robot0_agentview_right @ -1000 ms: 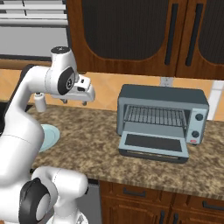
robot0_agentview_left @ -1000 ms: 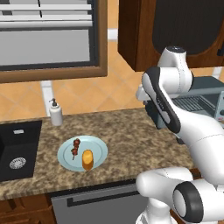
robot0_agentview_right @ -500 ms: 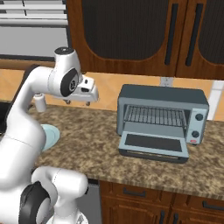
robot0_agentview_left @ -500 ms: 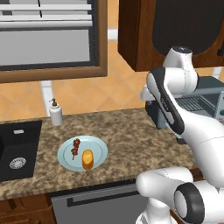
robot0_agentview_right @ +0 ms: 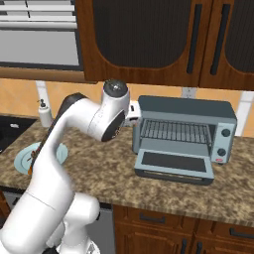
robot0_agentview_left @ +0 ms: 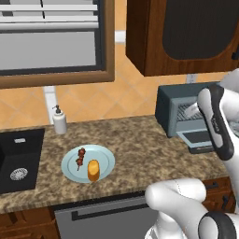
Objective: Pick up the kebab skewer and baguette bread, and place them inside the toaster oven. Close the toaster oven door and start by setting the timer.
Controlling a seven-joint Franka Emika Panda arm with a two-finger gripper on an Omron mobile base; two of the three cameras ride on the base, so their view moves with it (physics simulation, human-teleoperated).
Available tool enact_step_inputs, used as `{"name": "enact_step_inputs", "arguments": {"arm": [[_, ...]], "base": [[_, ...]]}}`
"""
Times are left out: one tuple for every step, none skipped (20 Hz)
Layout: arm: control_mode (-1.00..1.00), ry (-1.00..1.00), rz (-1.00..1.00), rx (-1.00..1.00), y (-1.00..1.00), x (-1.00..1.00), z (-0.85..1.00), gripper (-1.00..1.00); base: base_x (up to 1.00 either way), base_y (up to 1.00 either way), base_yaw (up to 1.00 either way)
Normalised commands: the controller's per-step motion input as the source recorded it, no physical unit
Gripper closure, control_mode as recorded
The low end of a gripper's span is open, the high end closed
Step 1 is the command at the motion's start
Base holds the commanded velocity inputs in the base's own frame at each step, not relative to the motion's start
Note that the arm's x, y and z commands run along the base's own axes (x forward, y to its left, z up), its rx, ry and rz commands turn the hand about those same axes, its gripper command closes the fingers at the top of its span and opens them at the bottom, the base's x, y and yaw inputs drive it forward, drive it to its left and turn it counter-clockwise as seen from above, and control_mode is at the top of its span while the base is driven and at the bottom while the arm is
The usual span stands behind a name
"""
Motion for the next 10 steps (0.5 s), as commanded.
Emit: {"name": "enact_step_inputs", "arguments": {"arm": [[-1.00,-0.32,0.31,0.00,-1.00,0.00,-0.26,-1.00],[-1.00,-0.31,0.33,0.00,-1.00,0.00,-0.28,-1.00],[-1.00,-0.31,0.31,0.00,-0.99,0.00,-0.27,-1.00],[-1.00,-0.35,0.29,0.00,-0.89,0.00,-0.28,-1.00],[-1.00,-0.36,0.27,0.00,-0.74,0.00,-0.32,-1.00],[-1.00,-0.35,0.25,0.00,-0.58,0.25,-0.41,-1.00],[-1.00,-0.34,0.28,0.00,-0.61,0.38,-0.39,-1.00],[-1.00,-0.33,0.30,0.00,-0.77,0.33,-0.35,-1.00],[-1.00,-0.26,0.27,0.00,-0.86,0.25,-0.30,-1.00],[-1.00,-0.22,0.24,0.00,-0.81,0.20,-0.25,-1.00]], "base": [[0.00,0.00,0.00],[0.00,0.00,0.00],[0.00,0.00,0.00],[0.00,0.00,0.00],[0.00,0.00,0.00],[0.00,0.00,0.00],[0.00,0.00,0.00],[0.00,0.00,0.00],[0.00,0.00,0.00],[0.00,0.00,0.00]]}}
